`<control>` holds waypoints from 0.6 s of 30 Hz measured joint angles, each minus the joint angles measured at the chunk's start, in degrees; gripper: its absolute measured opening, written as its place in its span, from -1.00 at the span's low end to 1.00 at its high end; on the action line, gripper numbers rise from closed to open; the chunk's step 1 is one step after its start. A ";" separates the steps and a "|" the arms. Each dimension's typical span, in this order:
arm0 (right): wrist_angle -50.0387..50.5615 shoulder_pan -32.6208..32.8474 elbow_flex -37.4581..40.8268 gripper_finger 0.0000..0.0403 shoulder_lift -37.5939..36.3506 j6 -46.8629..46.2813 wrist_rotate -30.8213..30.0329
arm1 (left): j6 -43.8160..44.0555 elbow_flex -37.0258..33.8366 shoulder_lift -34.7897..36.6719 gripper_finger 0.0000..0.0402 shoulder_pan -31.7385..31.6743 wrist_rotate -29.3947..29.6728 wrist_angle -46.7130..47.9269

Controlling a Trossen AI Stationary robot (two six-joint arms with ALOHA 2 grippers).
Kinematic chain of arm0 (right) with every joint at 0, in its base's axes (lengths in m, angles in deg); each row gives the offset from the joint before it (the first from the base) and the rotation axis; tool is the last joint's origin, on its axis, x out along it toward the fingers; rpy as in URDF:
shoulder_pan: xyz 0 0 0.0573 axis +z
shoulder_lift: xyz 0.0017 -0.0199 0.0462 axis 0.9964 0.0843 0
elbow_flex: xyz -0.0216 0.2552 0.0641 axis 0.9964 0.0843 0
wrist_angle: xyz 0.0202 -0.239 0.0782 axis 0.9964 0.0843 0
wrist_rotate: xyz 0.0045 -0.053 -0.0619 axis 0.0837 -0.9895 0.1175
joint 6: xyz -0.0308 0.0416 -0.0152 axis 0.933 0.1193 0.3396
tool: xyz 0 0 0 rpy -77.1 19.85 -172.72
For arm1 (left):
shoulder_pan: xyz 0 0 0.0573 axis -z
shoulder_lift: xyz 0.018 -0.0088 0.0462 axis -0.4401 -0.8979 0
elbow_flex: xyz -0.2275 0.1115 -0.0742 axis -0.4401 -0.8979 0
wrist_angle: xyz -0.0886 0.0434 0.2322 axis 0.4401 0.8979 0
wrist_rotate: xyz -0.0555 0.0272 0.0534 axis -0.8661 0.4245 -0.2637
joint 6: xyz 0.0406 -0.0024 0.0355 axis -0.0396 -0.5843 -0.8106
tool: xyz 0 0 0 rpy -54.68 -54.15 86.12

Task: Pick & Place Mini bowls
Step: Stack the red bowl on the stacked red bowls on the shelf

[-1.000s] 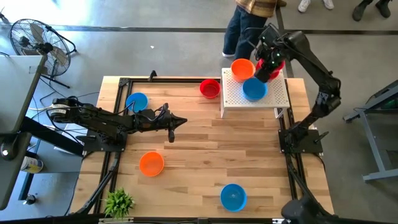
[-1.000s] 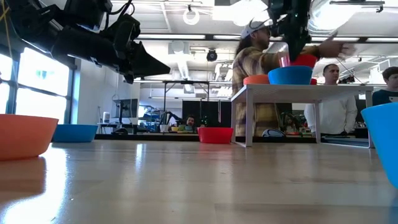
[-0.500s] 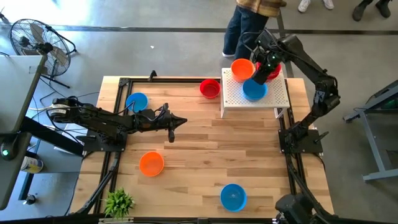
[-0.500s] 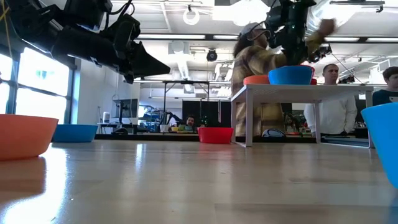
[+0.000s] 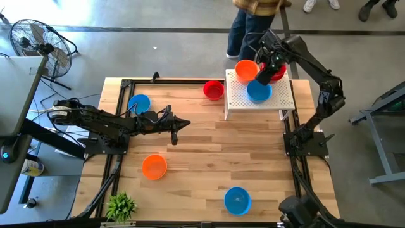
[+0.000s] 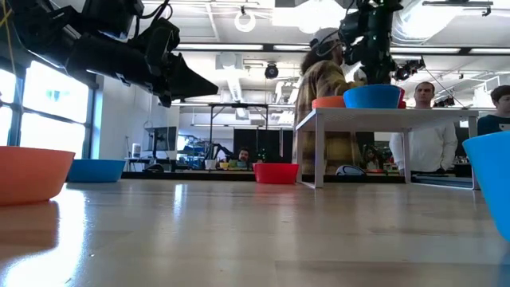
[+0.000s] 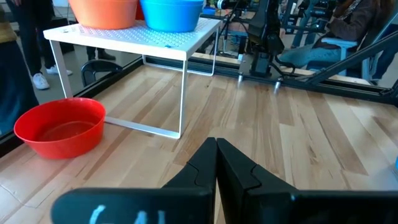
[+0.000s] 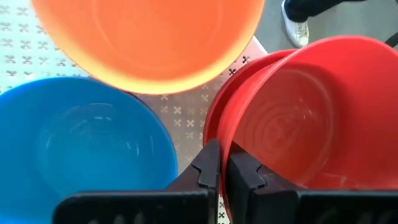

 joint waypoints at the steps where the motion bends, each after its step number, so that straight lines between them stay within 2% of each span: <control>1: -0.04 0.00 0.00 -0.98 0.35 0.00 -0.27 | 0.02 0.00 -0.02 -1.00 0.00 0.02 0.00; 11: 0.18 0.00 -0.02 -0.91 0.59 -1.09 -0.02 | 0.02 0.00 -0.02 -1.00 0.00 0.00 0.02; 18: 0.17 0.00 -0.02 -0.70 0.59 -1.00 -0.15 | 0.00 0.00 0.00 -1.00 0.00 0.02 0.02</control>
